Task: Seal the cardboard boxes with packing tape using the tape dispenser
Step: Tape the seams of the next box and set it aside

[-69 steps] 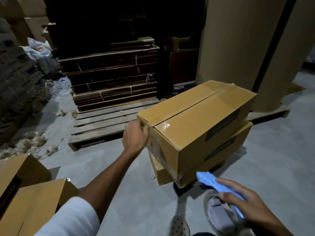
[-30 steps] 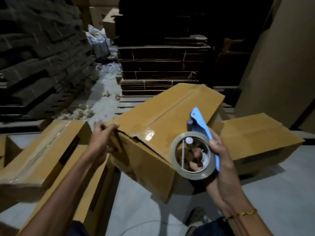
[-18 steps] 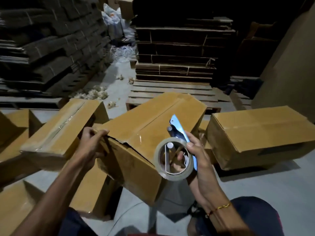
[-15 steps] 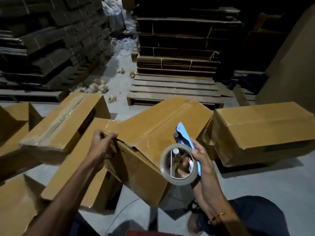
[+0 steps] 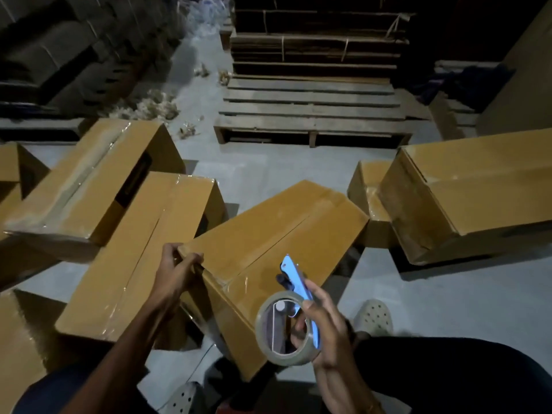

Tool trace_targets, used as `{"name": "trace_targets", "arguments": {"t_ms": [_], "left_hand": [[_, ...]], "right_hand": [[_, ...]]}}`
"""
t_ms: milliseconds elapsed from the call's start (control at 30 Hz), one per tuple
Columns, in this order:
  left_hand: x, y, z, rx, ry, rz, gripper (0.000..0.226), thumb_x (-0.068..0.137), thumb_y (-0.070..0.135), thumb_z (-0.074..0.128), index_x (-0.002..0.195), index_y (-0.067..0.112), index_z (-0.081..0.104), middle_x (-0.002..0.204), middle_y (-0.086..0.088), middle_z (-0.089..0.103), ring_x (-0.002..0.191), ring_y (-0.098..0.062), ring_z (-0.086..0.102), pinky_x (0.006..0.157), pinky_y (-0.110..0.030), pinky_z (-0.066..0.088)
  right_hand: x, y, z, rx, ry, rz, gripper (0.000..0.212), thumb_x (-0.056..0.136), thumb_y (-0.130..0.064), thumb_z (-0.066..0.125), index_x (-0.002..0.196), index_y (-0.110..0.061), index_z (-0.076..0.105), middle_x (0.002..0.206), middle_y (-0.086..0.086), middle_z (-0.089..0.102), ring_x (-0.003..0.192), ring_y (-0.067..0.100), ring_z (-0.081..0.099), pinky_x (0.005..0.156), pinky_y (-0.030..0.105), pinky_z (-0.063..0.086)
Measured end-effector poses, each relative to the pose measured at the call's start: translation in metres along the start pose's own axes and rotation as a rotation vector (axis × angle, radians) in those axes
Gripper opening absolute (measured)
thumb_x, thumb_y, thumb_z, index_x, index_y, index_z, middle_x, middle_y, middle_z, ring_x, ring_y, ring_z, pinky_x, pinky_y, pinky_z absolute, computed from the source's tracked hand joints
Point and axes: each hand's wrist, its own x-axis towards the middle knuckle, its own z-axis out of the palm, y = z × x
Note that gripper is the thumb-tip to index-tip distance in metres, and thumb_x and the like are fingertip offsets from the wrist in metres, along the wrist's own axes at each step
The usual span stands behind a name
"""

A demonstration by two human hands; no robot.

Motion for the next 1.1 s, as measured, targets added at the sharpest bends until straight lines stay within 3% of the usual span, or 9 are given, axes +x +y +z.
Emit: {"name": "trace_targets", "arguments": {"t_ms": [233,367,500,600,667,800,900,967,1100], "left_hand": [[0.027,-0.029,0.039,-0.005,-0.129,-0.029,0.021,0.096,0.023,0.062,0.103,0.032,0.044,0.111,-0.008,0.058,0.103,-0.030,0.061,0.091,-0.054,0.051],[0.042,-0.061,0.079,0.159,-0.172,-0.069,0.036,0.097,0.019,0.063,0.127,0.017,0.044,0.118,-0.014,0.060,0.100,-0.029,0.061,0.084,-0.043,0.049],[0.027,-0.103,0.116,0.521,-0.101,-0.144,0.074,0.093,0.028,0.067,0.153,0.012,0.026,0.158,-0.019,0.029,0.143,-0.038,0.030,0.113,-0.049,0.033],[-0.001,-0.102,0.132,1.109,-0.131,0.188,0.071,0.096,0.047,0.053,0.154,0.025,0.018,0.165,-0.015,0.006,0.151,-0.039,0.006,0.116,-0.058,0.022],[-0.018,-0.096,0.149,1.172,-0.328,0.462,0.068,0.097,0.048,0.048,0.154,0.027,0.017,0.166,-0.013,-0.002,0.152,-0.038,-0.002,0.119,-0.059,0.011],[-0.052,-0.111,0.188,1.337,-0.640,0.630,0.093,0.090,0.066,0.048,0.158,0.026,-0.001,0.164,-0.015,-0.020,0.150,-0.041,-0.021,0.110,-0.075,-0.006],[-0.069,-0.129,0.217,1.439,-0.708,0.715,0.114,0.081,0.071,0.059,0.157,0.028,-0.015,0.163,-0.014,-0.025,0.148,-0.042,-0.025,0.104,-0.079,-0.012],[-0.067,-0.130,0.237,1.444,-0.667,0.647,0.113,0.084,0.070,0.059,0.156,0.029,-0.018,0.161,-0.012,-0.028,0.145,-0.038,-0.030,0.103,-0.079,-0.013],[-0.048,-0.123,0.251,1.359,-0.540,0.414,0.093,0.093,0.064,0.046,0.159,0.030,-0.009,0.163,-0.010,-0.025,0.144,-0.038,-0.033,0.105,-0.079,-0.012]], "right_hand": [[0.029,0.015,-0.014,-0.106,0.074,0.079,0.048,0.073,-0.032,0.061,0.122,-0.034,0.060,0.067,0.009,0.065,0.058,0.019,0.055,0.057,0.033,0.042],[0.040,0.027,-0.033,-0.060,0.164,0.018,0.048,0.076,-0.038,0.069,0.123,-0.030,0.066,0.122,0.013,0.066,0.106,0.027,0.062,0.085,0.047,0.050],[0.049,0.029,-0.035,0.024,0.172,0.063,0.045,0.077,-0.037,0.077,0.121,-0.030,0.068,0.131,0.005,0.064,0.122,0.030,0.059,0.106,0.057,0.043],[0.052,0.020,-0.043,0.154,0.087,0.078,0.077,0.066,-0.052,0.082,0.135,-0.026,0.060,0.138,0.009,0.059,0.127,0.033,0.056,0.112,0.057,0.037],[0.052,0.007,-0.047,0.220,0.047,0.080,0.080,0.070,-0.053,0.079,0.139,-0.020,0.056,0.140,0.014,0.057,0.131,0.037,0.051,0.114,0.059,0.032],[0.058,-0.023,-0.052,0.224,-0.004,0.103,0.068,0.086,-0.047,0.062,0.141,-0.009,0.050,0.146,0.029,0.043,0.139,0.048,0.034,0.116,0.062,0.024],[0.063,-0.047,-0.055,0.118,-0.110,0.117,0.061,0.091,-0.044,0.053,0.141,-0.009,0.050,0.138,0.028,0.053,0.131,0.046,0.047,0.107,0.055,0.042],[0.067,-0.061,-0.059,0.032,-0.182,0.084,0.057,0.090,-0.041,0.052,0.139,-0.012,0.052,0.133,0.025,0.058,0.123,0.041,0.056,0.097,0.050,0.051],[0.083,-0.079,-0.067,-0.195,-0.222,0.007,0.056,0.084,-0.037,0.055,0.137,-0.019,0.055,0.130,0.016,0.063,0.121,0.036,0.060,0.108,0.062,0.039]]}}
